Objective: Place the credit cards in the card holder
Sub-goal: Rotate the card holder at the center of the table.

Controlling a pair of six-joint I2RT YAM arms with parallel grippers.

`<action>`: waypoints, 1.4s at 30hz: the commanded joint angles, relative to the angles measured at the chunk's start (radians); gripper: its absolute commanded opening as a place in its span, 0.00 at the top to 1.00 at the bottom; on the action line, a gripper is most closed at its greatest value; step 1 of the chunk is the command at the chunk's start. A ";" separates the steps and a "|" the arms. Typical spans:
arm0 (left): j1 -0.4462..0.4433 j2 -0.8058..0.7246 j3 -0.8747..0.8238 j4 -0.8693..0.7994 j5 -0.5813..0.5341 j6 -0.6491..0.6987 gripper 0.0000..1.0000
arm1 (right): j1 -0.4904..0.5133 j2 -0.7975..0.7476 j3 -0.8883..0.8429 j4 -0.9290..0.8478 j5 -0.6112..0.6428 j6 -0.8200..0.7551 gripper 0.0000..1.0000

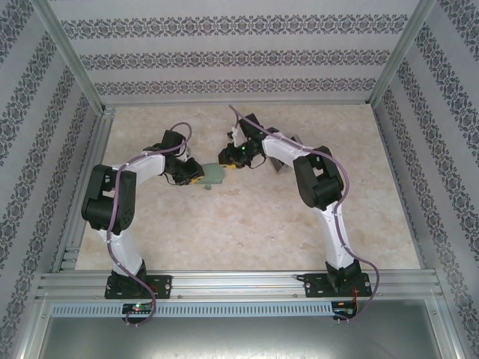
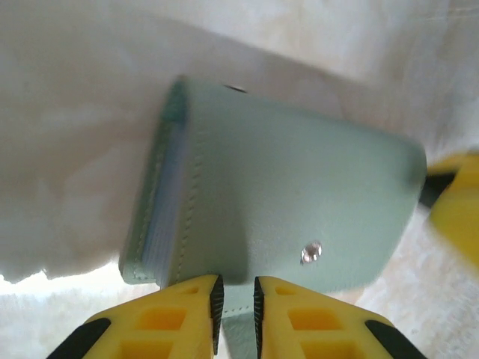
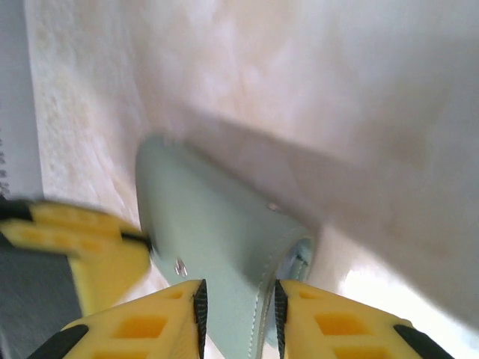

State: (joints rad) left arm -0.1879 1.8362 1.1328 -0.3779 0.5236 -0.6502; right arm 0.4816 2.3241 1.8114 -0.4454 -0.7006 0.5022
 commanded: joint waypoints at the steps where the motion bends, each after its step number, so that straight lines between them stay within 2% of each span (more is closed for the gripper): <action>1: -0.008 -0.041 -0.093 0.007 0.027 -0.063 0.77 | -0.005 0.046 0.099 -0.071 -0.003 -0.008 0.67; 5: -0.056 -0.075 -0.136 0.068 0.052 -0.123 0.76 | -0.010 0.046 0.136 -0.153 0.005 -0.061 0.66; 7: -0.066 -0.079 -0.138 0.085 0.084 -0.139 0.76 | -0.017 0.003 0.095 -0.164 0.023 -0.080 0.65; 9: -0.061 -0.094 -0.119 0.056 0.071 -0.123 0.75 | -0.023 -0.060 0.041 -0.180 0.053 -0.104 0.65; 14: -0.023 -0.124 0.044 -0.118 -0.018 -0.014 0.66 | -0.012 -0.227 -0.120 -0.251 0.064 -0.169 0.63; 17: 0.010 -0.103 0.122 -0.147 -0.047 0.013 0.61 | 0.026 -0.319 -0.239 -0.257 0.066 -0.175 0.63; 20: 0.026 -0.036 0.186 -0.150 -0.058 0.034 0.60 | 0.086 -0.361 -0.336 -0.221 0.037 -0.145 0.63; 23: 0.027 0.039 0.212 -0.137 -0.043 0.044 0.62 | 0.139 -0.358 -0.393 -0.155 0.019 -0.099 0.63; 27: 0.026 0.083 0.165 -0.096 -0.002 0.031 0.65 | 0.153 -0.338 -0.407 -0.093 0.023 -0.046 0.62; 36: 0.002 0.010 -0.042 0.007 0.029 -0.053 0.64 | 0.142 -0.209 -0.334 -0.006 -0.033 0.027 0.62; 42: -0.059 -0.044 -0.124 0.041 0.023 -0.119 0.64 | 0.065 -0.159 -0.227 -0.094 0.047 -0.030 0.63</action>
State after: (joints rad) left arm -0.2050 1.8053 1.0580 -0.3279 0.5423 -0.7105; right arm 0.5945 2.1529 1.5208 -0.5030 -0.6910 0.4973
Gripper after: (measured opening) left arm 0.361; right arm 0.371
